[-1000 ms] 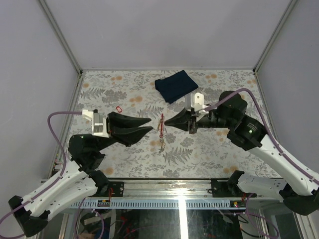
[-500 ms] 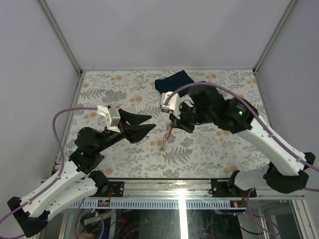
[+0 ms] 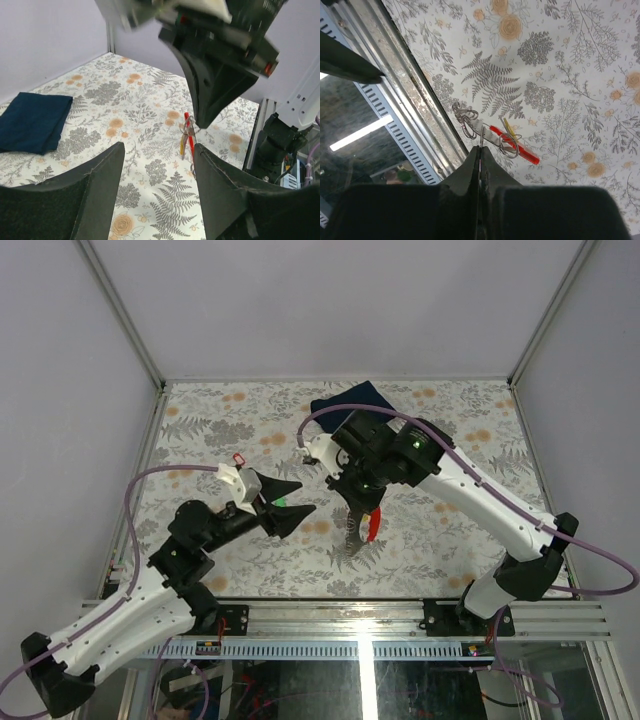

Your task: Put the keys on the keyring

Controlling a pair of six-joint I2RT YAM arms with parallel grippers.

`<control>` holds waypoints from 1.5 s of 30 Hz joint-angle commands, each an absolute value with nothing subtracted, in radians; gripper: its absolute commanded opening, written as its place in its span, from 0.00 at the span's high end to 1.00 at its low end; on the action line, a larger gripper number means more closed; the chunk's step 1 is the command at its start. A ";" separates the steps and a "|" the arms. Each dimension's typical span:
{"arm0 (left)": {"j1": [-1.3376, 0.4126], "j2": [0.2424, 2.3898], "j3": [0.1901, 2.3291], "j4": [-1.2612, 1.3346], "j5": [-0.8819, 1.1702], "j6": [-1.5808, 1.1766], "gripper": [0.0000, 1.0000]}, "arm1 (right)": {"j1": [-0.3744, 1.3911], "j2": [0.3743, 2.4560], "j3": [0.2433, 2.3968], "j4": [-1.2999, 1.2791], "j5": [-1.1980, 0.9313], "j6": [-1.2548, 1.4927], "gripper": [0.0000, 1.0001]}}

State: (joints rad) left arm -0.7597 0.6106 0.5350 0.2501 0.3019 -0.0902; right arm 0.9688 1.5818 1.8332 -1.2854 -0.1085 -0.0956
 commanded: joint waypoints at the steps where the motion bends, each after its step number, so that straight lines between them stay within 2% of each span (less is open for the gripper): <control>1: -0.817 0.605 0.498 0.332 0.283 -0.042 0.42 | 0.972 1.569 1.910 -1.289 -0.172 -0.046 1.00; 9: -1.053 0.678 0.506 0.384 0.037 0.127 0.40 | 0.946 1.567 1.919 -1.285 -0.277 -0.043 1.00; 10: -1.066 0.694 0.511 0.392 0.034 0.132 0.42 | 0.945 1.563 1.917 -1.282 -0.288 -0.051 1.00; 14: -1.078 0.735 0.539 0.399 0.061 0.139 0.64 | 0.946 1.535 1.880 -1.265 -0.304 -0.096 1.00; 16: -1.078 0.736 0.544 0.399 0.073 0.144 0.70 | 0.947 1.516 1.846 -1.251 -0.315 -0.118 1.00; 25: -1.077 0.727 0.572 0.355 0.127 0.134 0.76 | 0.954 1.457 1.792 -1.186 -0.319 -0.167 1.00; 31: -1.078 0.682 0.569 0.359 0.107 0.091 0.73 | 0.959 1.316 1.674 -1.001 -0.303 -0.194 1.00; 38: -1.077 0.625 0.595 0.356 0.098 0.056 0.72 | 0.959 0.979 1.225 -0.467 -0.314 -0.382 1.00; 45: -1.078 0.604 0.631 0.299 0.129 0.092 0.66 | 0.965 0.912 1.158 -0.378 -0.263 -0.597 1.00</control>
